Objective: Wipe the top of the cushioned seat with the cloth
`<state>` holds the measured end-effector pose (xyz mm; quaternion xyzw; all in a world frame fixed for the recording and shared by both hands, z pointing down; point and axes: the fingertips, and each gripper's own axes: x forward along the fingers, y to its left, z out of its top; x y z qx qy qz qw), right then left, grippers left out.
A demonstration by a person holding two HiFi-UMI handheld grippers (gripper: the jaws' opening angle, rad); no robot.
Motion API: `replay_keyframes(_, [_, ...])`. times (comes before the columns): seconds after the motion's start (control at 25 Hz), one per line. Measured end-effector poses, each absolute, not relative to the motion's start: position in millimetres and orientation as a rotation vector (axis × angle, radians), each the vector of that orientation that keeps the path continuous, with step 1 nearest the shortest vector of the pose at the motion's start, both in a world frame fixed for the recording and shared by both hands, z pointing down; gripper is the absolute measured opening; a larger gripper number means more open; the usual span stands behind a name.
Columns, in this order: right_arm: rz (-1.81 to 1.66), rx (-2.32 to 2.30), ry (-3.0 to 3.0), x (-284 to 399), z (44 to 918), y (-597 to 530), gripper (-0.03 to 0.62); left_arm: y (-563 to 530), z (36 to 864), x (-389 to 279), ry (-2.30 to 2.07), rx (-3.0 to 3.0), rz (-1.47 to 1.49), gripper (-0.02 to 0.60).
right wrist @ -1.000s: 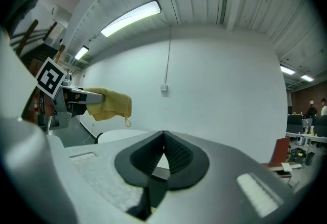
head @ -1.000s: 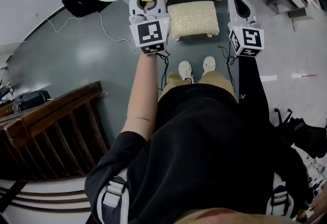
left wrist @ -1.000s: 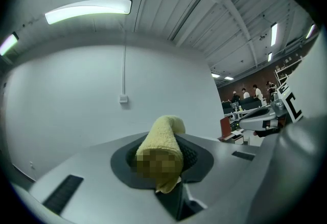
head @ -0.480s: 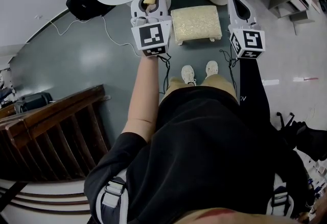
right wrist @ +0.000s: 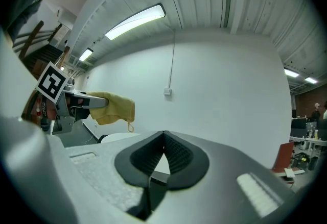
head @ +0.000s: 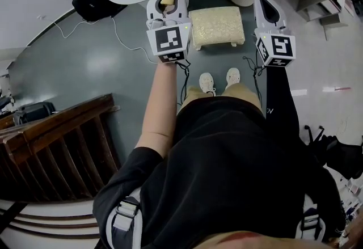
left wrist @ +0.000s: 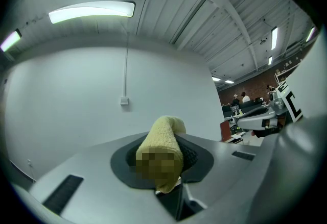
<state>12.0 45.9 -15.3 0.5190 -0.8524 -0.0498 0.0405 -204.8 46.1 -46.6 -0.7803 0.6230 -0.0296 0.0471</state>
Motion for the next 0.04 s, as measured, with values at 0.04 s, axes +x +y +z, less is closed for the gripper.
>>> replay_keyframes(0.04, [-0.151, 1.591, -2.611, 10.5, -15.5, 47.0, 0.002, 47.2, -47.0, -206.2, 1.903, -2.383, -0.085, 0.067])
